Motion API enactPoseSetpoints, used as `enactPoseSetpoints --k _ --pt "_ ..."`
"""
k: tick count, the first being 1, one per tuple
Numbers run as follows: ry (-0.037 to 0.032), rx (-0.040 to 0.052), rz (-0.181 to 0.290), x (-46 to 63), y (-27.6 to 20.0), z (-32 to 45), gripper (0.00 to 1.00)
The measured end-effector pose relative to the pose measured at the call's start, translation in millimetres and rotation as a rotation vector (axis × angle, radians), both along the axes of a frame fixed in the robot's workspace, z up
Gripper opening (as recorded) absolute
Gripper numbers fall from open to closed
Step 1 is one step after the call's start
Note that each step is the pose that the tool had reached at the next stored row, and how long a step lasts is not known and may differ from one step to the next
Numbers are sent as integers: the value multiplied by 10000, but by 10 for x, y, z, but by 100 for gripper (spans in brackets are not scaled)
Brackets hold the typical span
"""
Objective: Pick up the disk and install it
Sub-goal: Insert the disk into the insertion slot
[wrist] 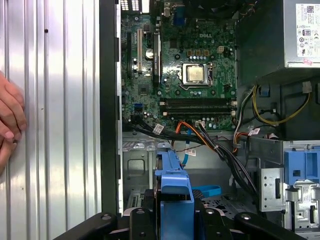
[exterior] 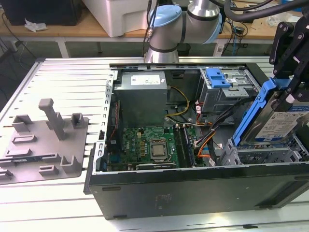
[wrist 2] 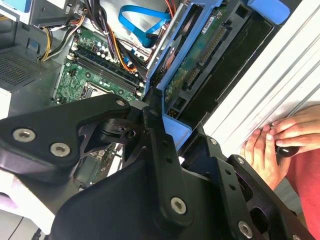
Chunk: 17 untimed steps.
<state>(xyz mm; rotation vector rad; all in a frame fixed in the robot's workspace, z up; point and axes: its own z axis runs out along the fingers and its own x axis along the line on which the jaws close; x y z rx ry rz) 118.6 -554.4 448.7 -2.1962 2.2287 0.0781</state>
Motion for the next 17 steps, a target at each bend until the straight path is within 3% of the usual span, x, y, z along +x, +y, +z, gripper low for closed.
enactPoseSetpoints --k 17 --pt "0 0 -3 0 -12 -35 36"
